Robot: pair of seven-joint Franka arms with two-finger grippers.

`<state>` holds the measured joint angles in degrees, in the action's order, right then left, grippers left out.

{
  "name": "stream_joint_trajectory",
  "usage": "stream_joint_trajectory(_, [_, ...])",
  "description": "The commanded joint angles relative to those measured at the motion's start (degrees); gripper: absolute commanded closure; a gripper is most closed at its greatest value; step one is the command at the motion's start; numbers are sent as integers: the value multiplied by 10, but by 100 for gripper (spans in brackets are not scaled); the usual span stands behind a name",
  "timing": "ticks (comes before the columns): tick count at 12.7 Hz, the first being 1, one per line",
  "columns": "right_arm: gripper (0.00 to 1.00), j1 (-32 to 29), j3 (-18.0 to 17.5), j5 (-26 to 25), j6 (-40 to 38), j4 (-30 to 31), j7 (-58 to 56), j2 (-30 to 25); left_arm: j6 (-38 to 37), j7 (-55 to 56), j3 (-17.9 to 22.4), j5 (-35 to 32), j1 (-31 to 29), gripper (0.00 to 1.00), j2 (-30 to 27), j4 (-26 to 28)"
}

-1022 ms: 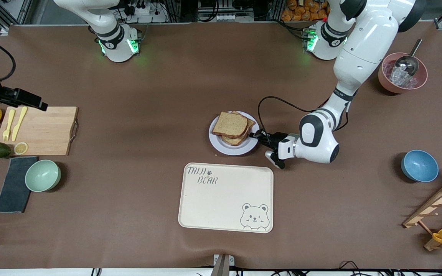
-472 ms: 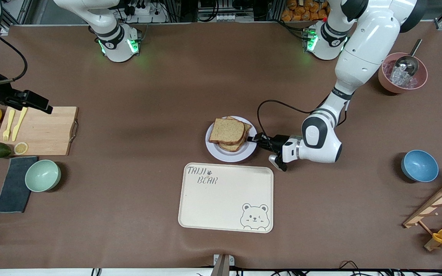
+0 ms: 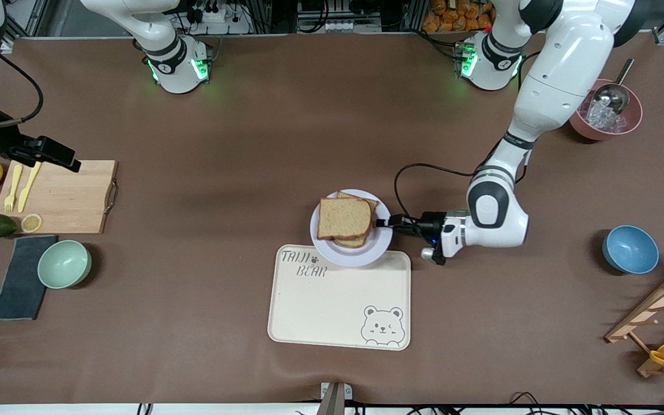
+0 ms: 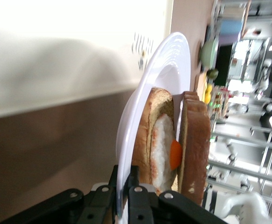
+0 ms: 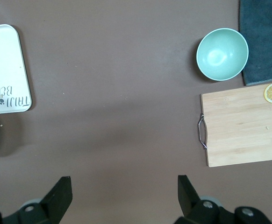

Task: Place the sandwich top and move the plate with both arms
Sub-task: 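Slide the plate onto the white bear tray with the left gripper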

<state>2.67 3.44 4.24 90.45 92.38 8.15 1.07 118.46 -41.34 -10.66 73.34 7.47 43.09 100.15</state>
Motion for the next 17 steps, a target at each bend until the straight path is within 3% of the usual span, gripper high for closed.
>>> stream_joint_trajectory(1, [0, 1, -4, -8, 11, 17, 12, -16, -7, 6, -2, 21, -38, 100, -15, -2])
stream_joint_trajectory(4, [0, -1, -9, -8, 11, 16, 12, -16, 5, 13, 0, 42, -45, 100, -8, -30])
stream_joint_trajectory(7, [0, -3, -14, -14, 16, 17, 9, -16, 110, 72, 1, 72, -8, 100, -5, -43])
stream_joint_trajectory(10, [0, -5, -20, -25, 17, 17, 3, -16, 162, 124, 1, 102, 27, 100, 15, -74])
stream_joint_trajectory(13, [0, -15, -19, -25, 5, 17, -1, -22, 193, 123, 1, 151, 51, 100, 46, -110])
stream_joint_trajectory(17, [0, -17, -21, -26, 17, 10, -1, -23, 208, 118, 1, 151, 65, 100, 77, -139])
